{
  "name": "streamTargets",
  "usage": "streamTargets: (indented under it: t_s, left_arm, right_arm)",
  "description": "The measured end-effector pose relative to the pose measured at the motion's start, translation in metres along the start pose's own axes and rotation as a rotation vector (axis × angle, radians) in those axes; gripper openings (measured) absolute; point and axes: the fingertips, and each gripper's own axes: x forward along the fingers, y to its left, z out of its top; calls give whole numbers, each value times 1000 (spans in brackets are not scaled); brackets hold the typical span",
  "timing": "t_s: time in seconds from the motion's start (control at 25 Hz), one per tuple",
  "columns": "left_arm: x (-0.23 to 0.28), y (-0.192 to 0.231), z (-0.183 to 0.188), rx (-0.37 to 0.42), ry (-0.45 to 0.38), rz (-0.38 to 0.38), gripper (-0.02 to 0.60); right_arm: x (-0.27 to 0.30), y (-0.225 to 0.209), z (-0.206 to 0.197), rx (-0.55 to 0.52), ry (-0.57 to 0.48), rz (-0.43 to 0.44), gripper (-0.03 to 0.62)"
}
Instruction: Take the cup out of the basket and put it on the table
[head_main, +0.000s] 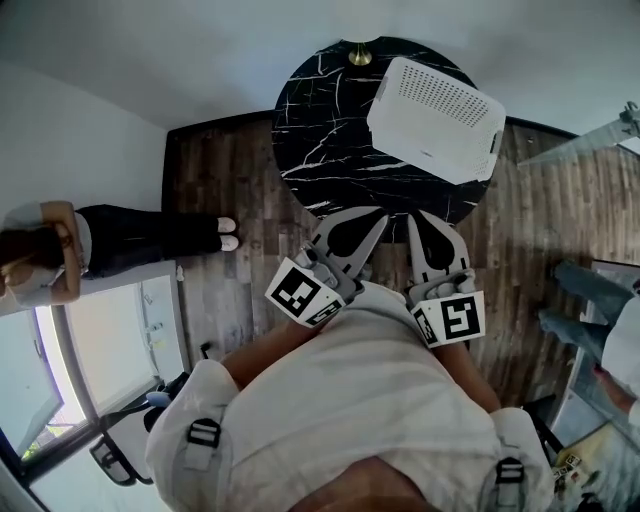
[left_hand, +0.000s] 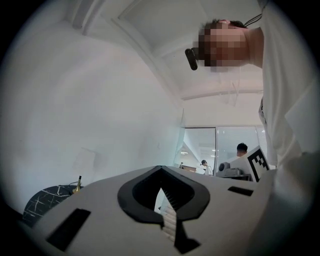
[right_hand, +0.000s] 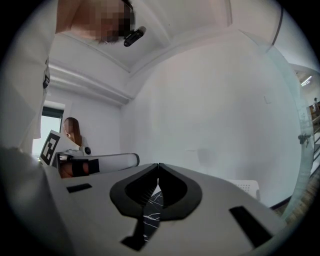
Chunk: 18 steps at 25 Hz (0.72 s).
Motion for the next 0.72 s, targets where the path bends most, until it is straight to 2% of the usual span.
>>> streamTargets:
  t_s: [0.16,0.32,0.72]
  left_arm:
    - [-1,48,5,-20,7,23,6]
    - [0,76,0,-57,11,47,6]
    - [22,83,-10,-70,33,36,6]
  right_arm:
    - [44,6,-3,12,23,23,9]
    - [67,4,-14,21,59,17,9]
    - [74,-19,-22,37,77,-4,9]
